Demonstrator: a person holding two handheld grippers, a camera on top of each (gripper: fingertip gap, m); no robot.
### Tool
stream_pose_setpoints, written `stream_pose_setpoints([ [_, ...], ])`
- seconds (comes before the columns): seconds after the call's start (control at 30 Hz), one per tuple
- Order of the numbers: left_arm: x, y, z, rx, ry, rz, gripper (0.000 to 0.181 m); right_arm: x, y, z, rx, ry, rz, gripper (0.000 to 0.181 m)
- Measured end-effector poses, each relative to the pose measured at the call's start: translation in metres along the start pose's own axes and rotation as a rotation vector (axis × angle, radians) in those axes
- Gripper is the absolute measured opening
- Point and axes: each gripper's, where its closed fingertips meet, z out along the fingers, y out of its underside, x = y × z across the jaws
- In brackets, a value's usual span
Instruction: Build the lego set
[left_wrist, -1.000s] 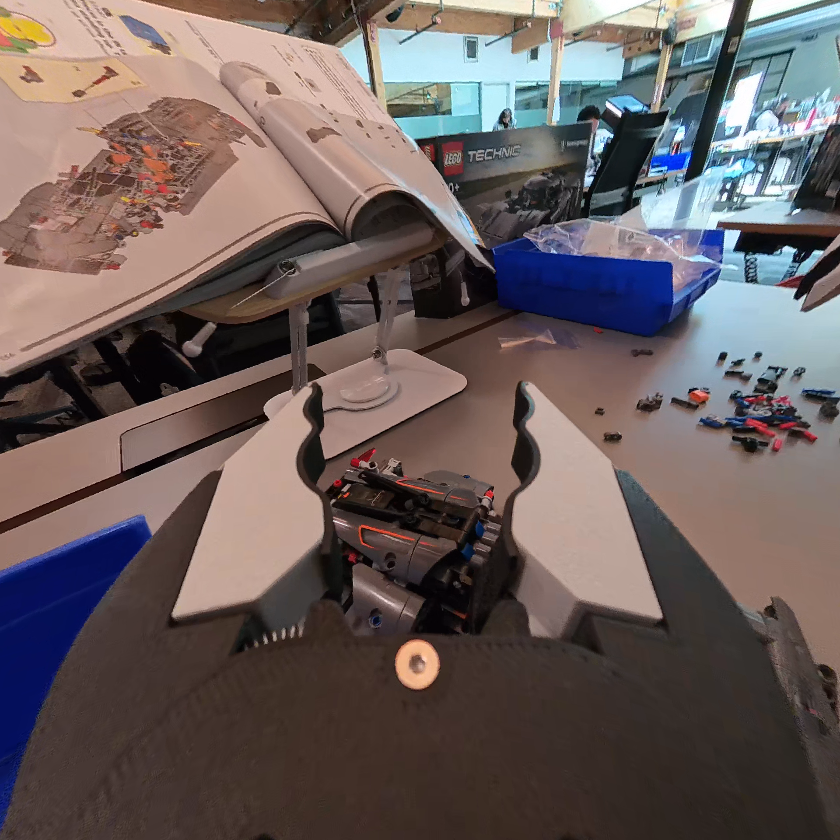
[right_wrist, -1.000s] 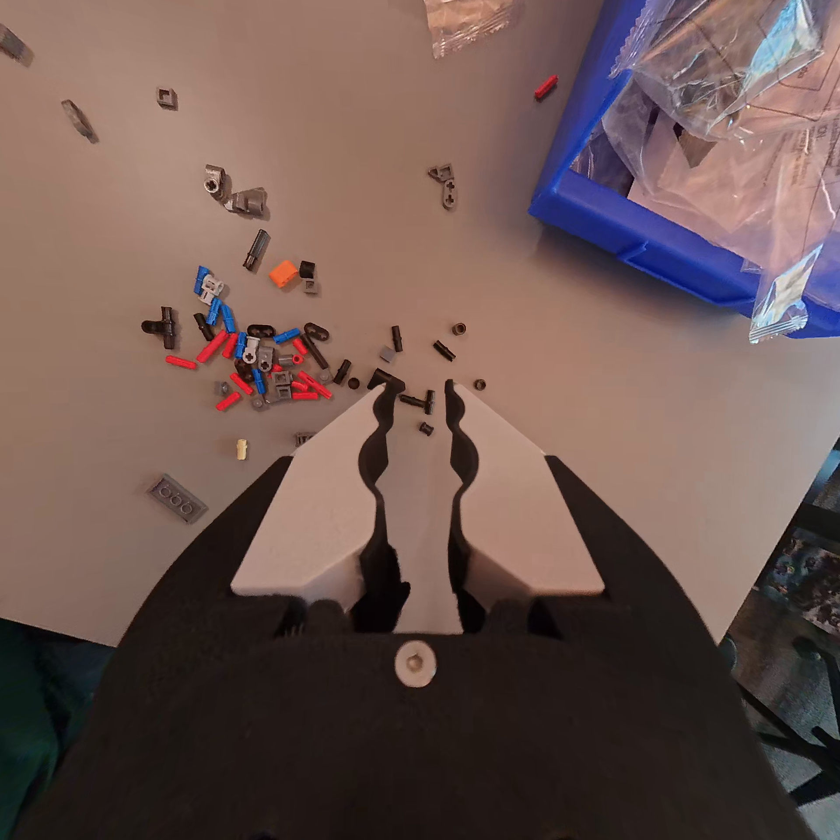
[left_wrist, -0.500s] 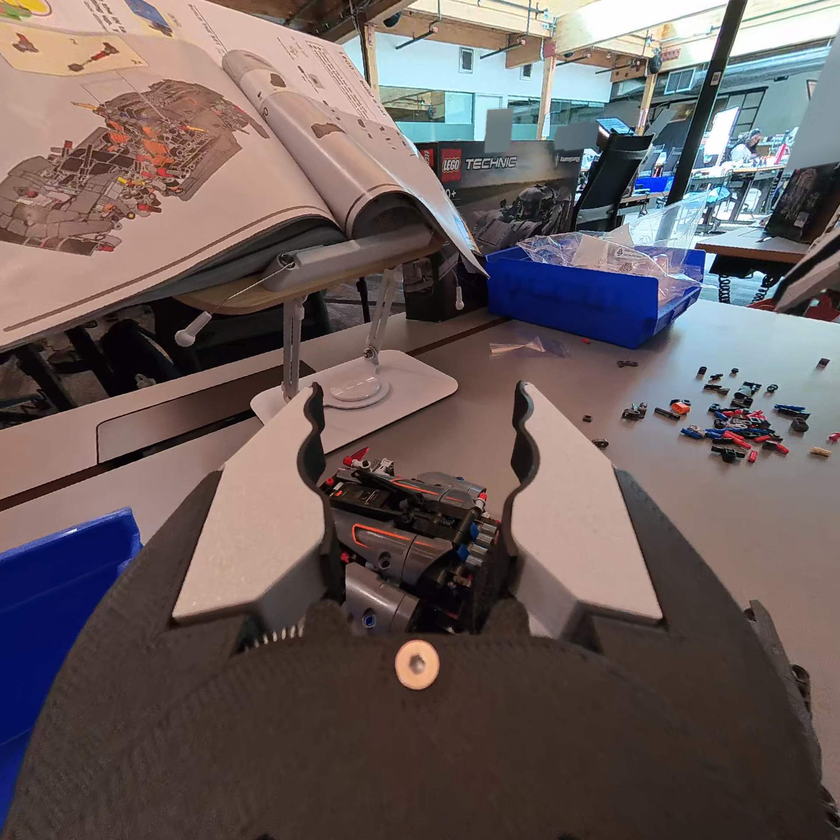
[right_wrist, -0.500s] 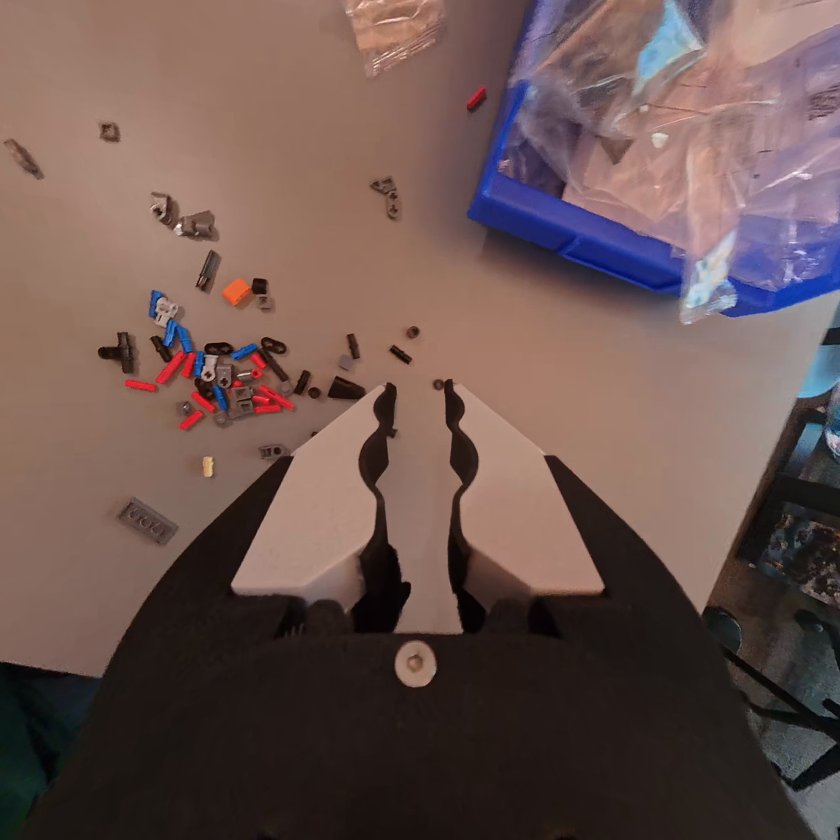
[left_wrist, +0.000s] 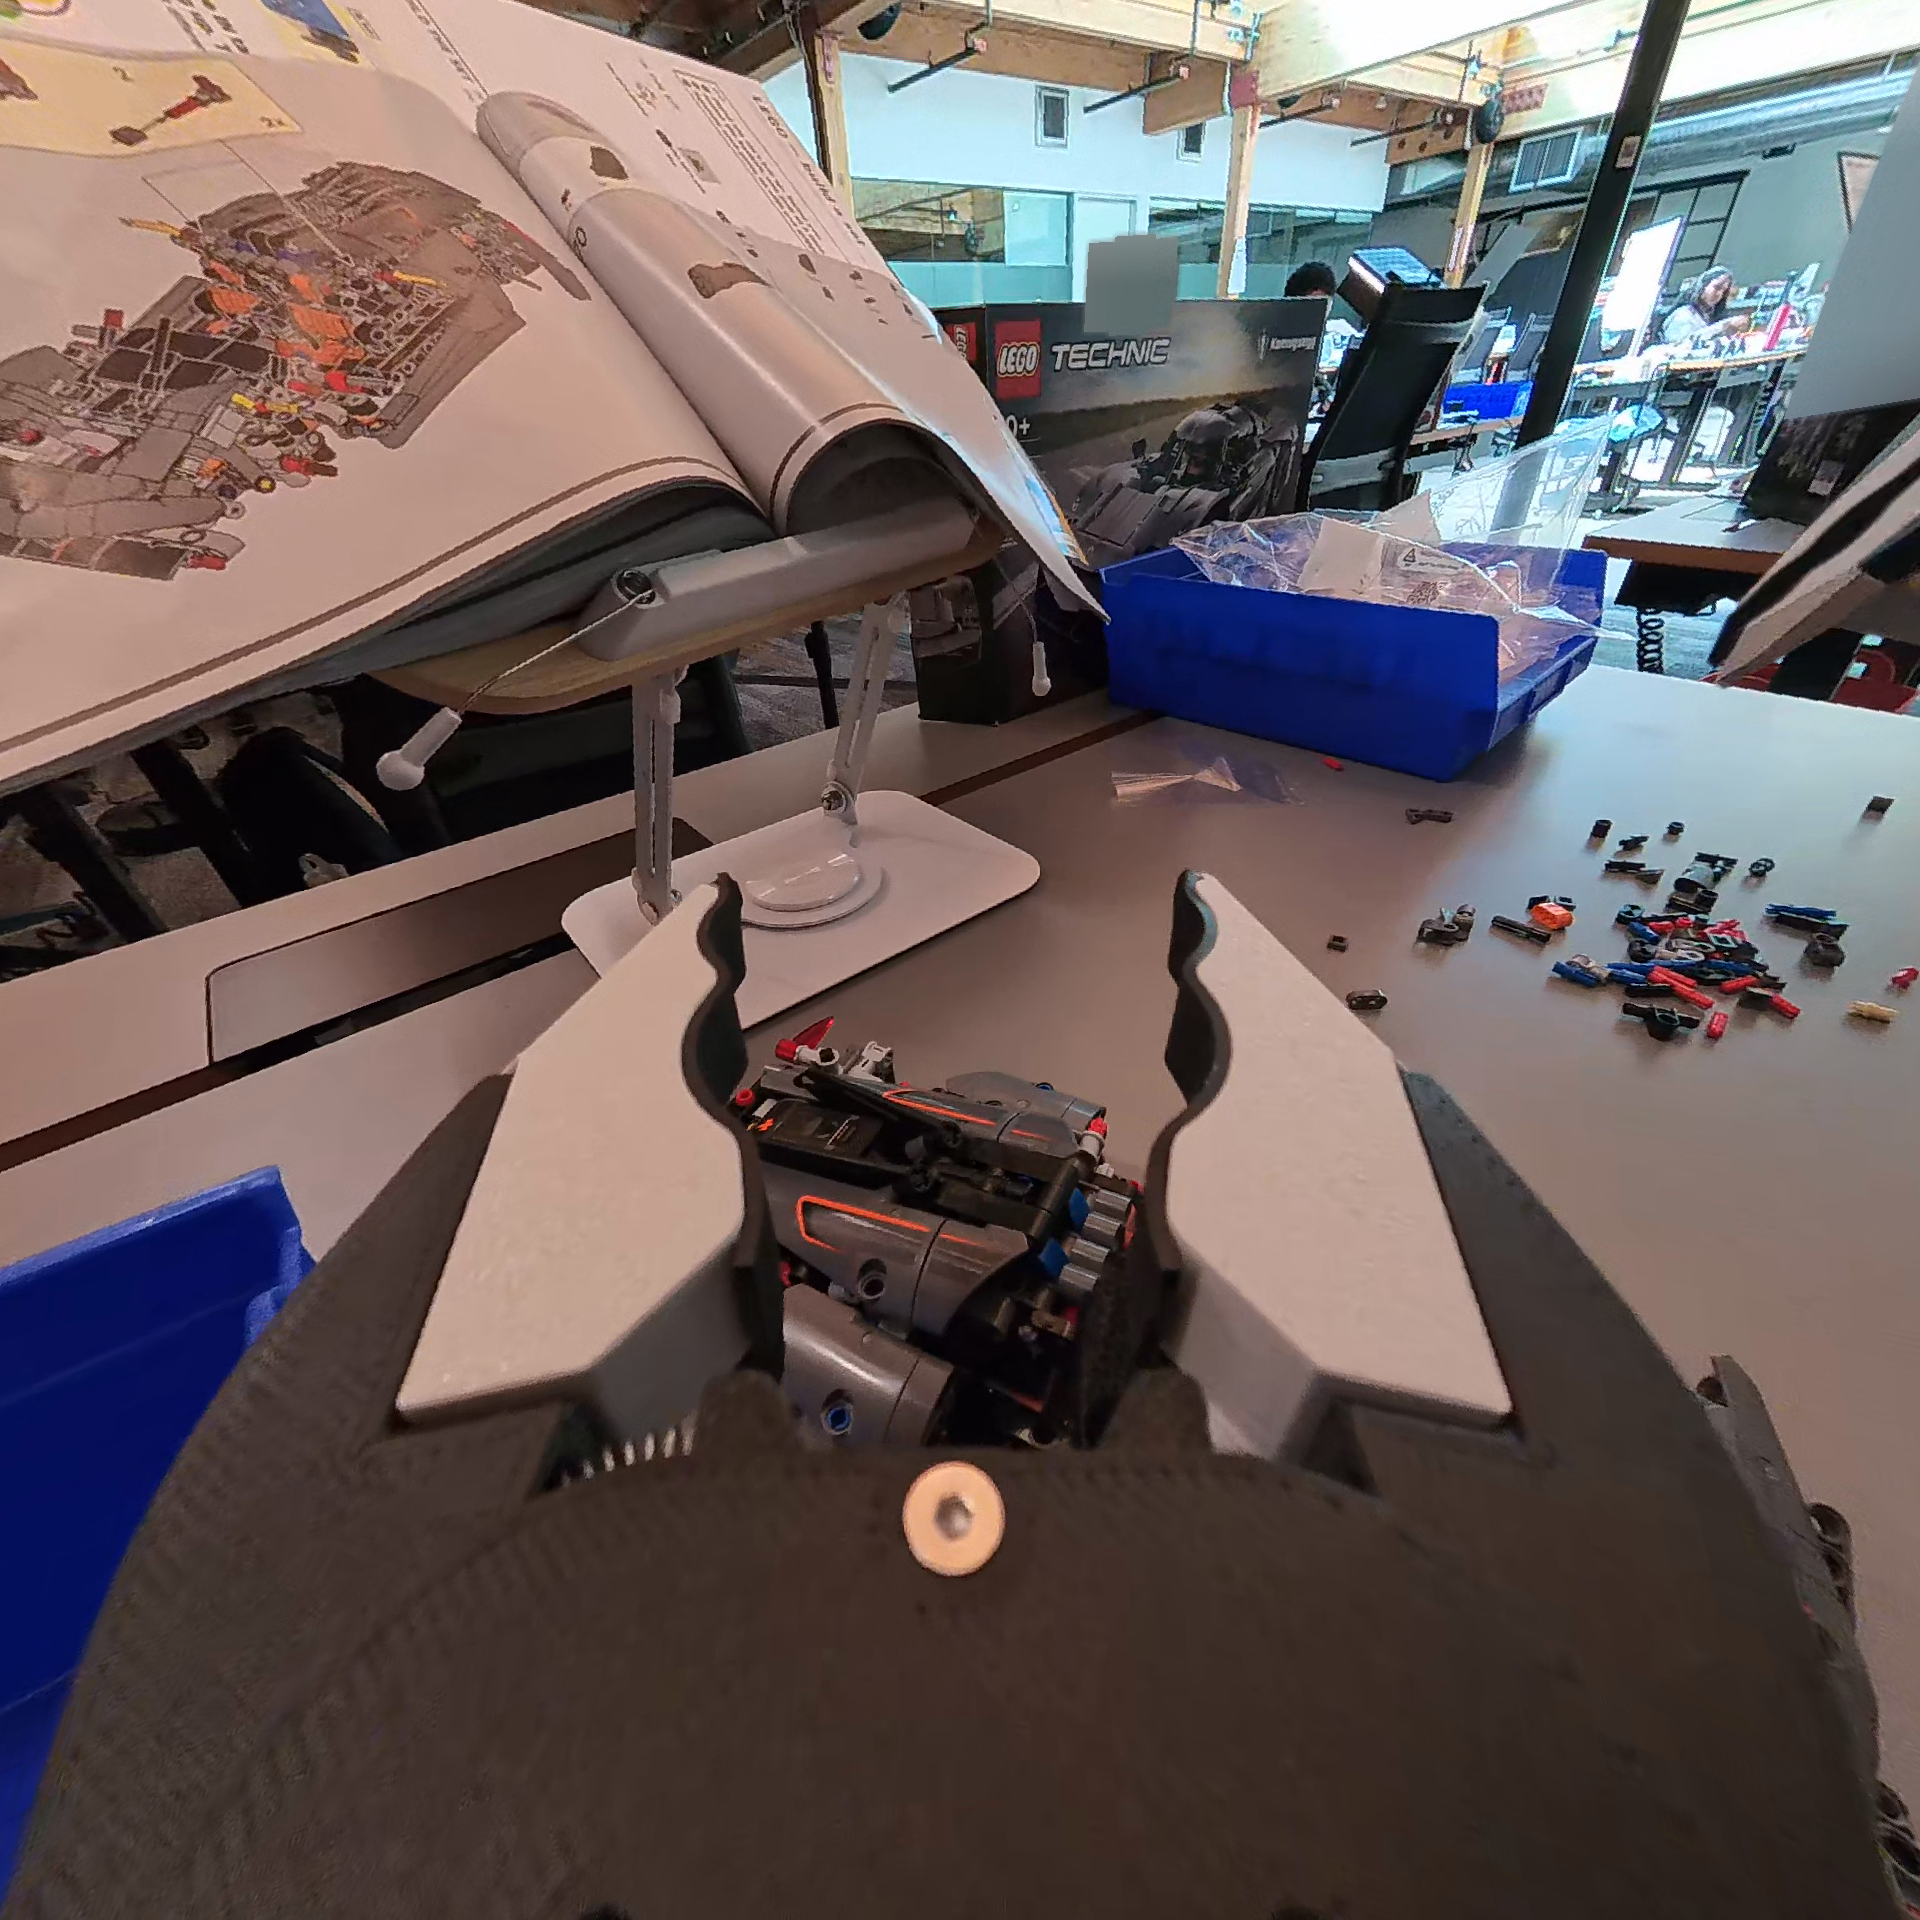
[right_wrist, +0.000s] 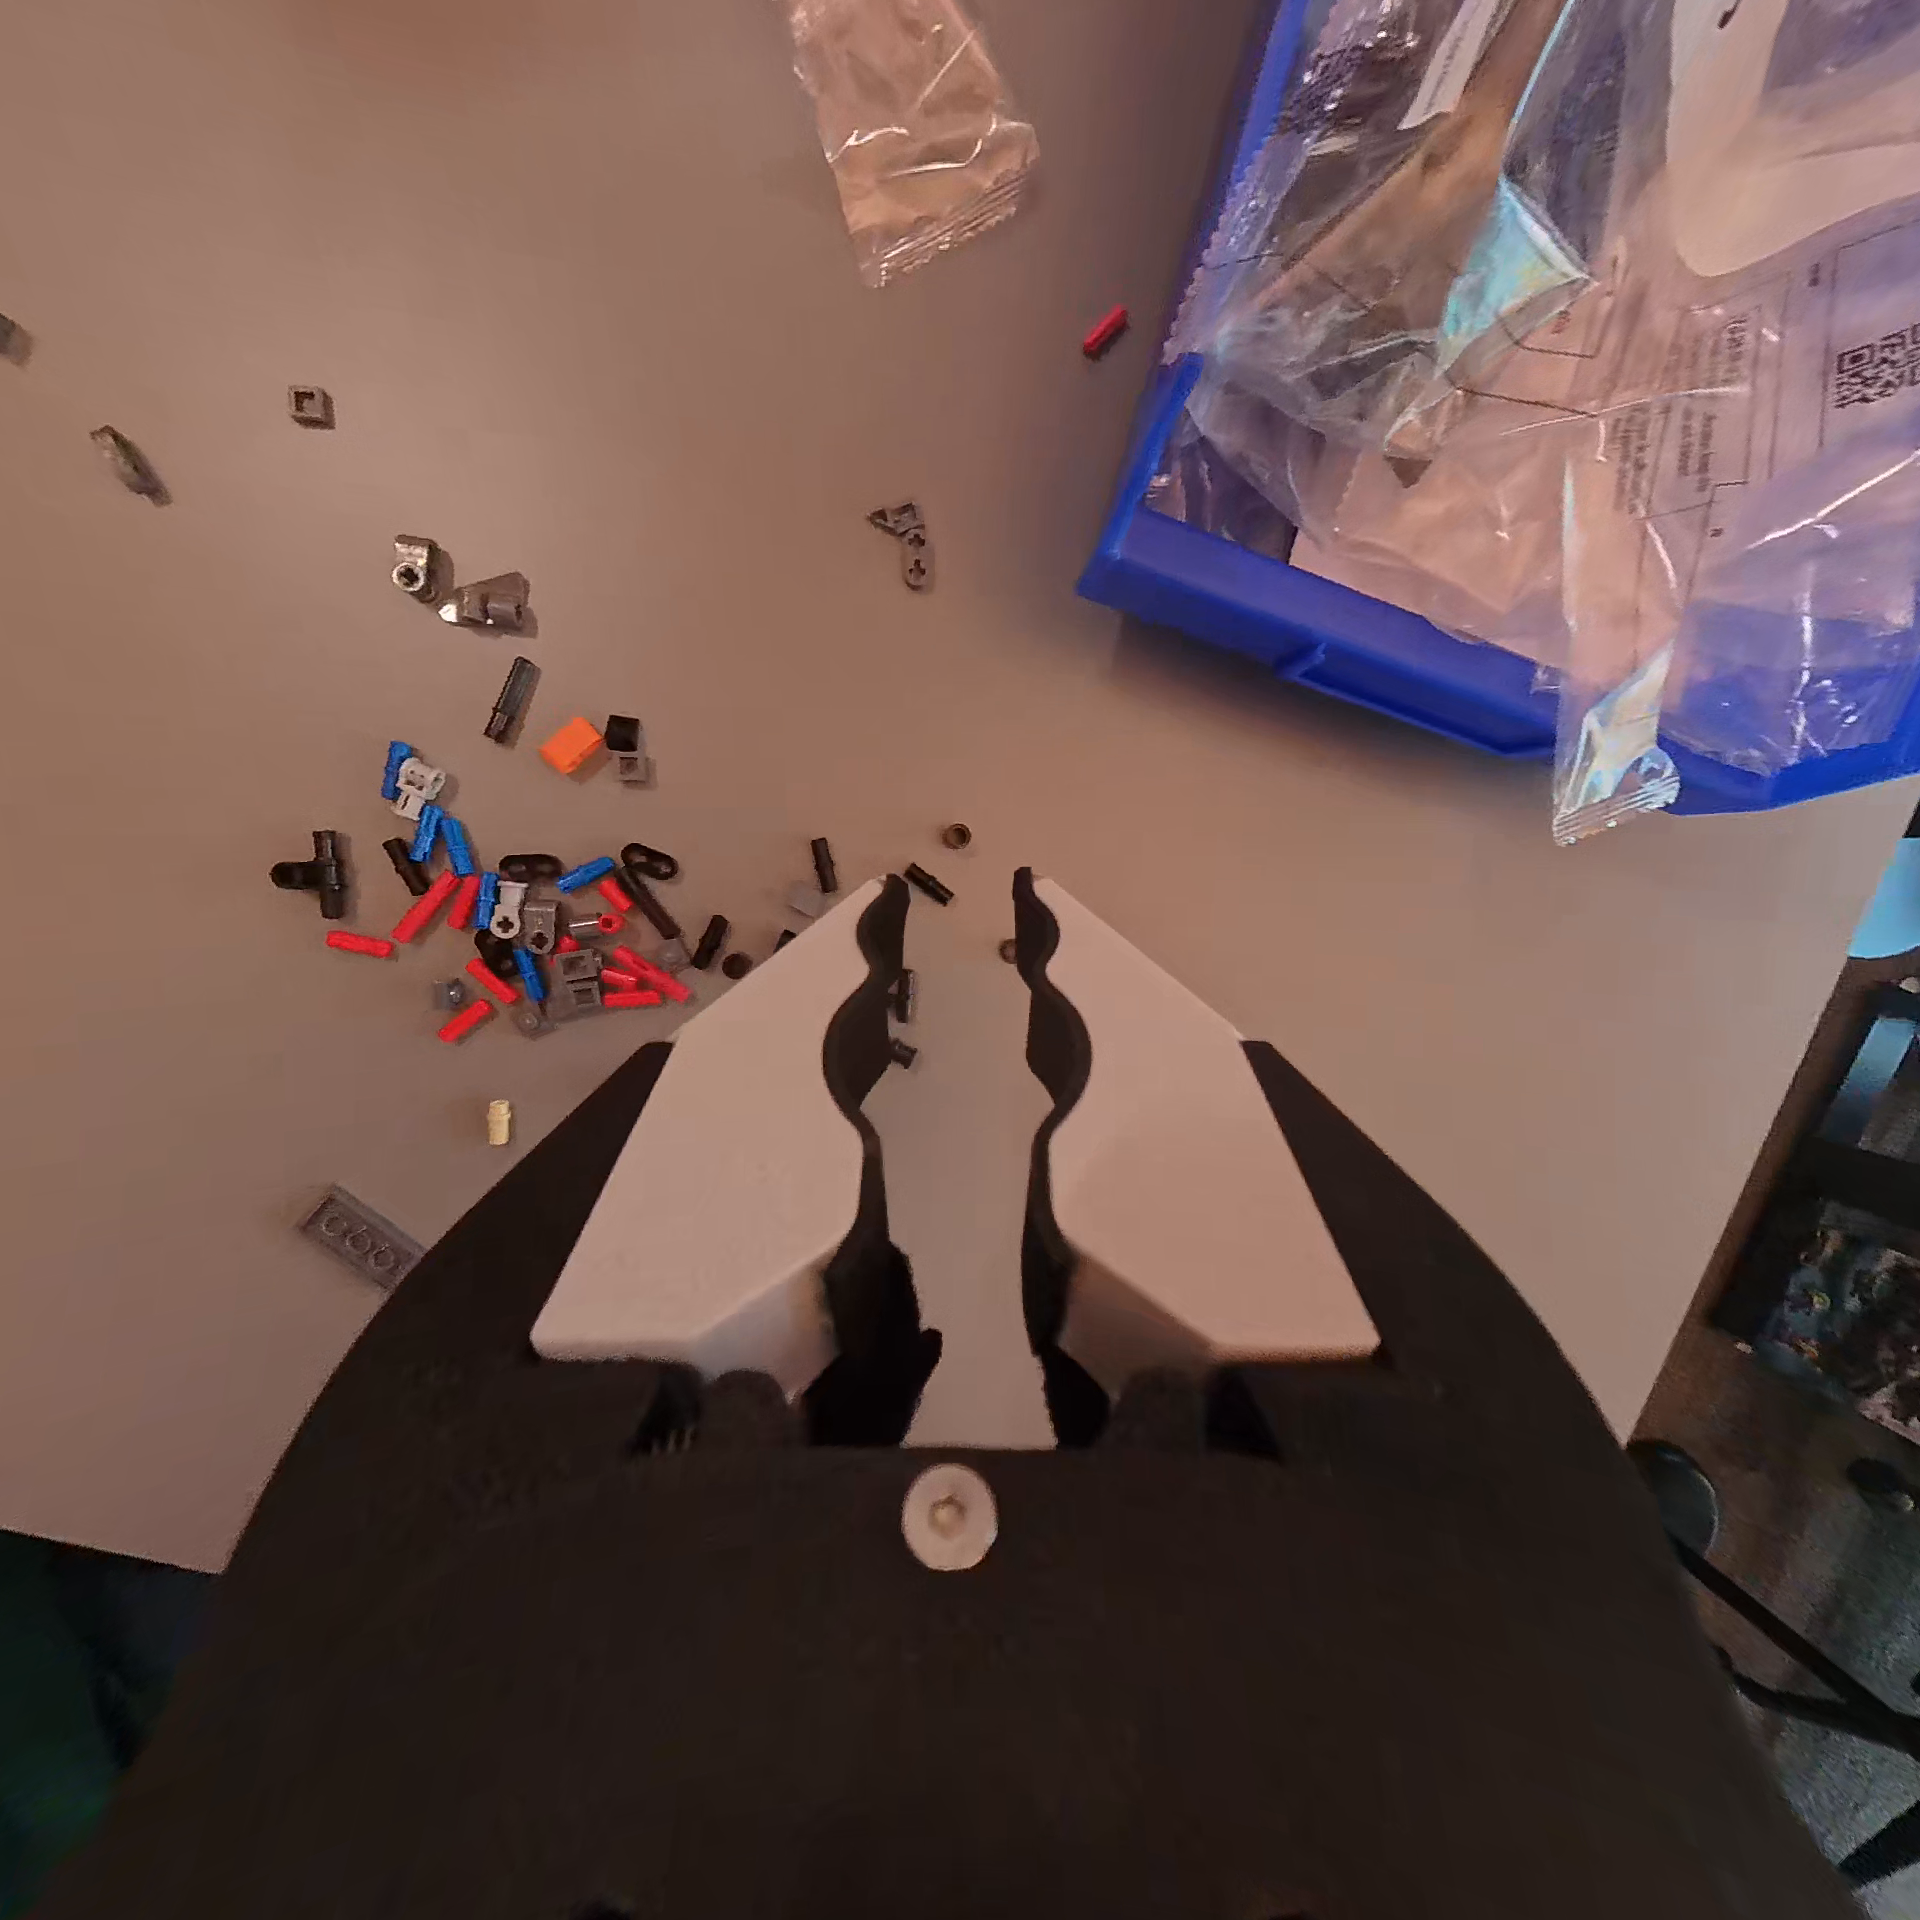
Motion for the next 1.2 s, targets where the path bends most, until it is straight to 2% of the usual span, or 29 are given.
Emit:
stream_pose_setpoints([
  [0.2,0.002,0.000,0.001,-0.003,0.007,0.002,0.080,-0.031,0.006,0.002,-0.030,-0.089,-0.072,0.018],
  [0.4,0.003,0.001,0.001,-0.007,0.010,0.008,0.080,-0.088,0.016,0.018,-0.067,-0.263,-0.188,0.015],
  [0.57,0.004,0.001,0.001,-0.010,0.012,0.011,0.079,-0.126,0.009,0.035,-0.030,-0.342,-0.271,0.011],
  [0.77,0.003,0.001,0.001,-0.010,0.007,0.017,0.079,-0.139,0.005,0.061,-0.001,-0.338,-0.384,0.022],
  [0.97,0.004,0.000,0.000,-0.007,0.008,0.018,0.079,-0.149,0.006,0.072,0.049,-0.377,-0.473,0.021],
  [1.2,0.003,0.002,0.001,-0.016,0.007,0.019,0.079,-0.151,0.008,0.075,0.065,-0.416,-0.486,0.006],
])
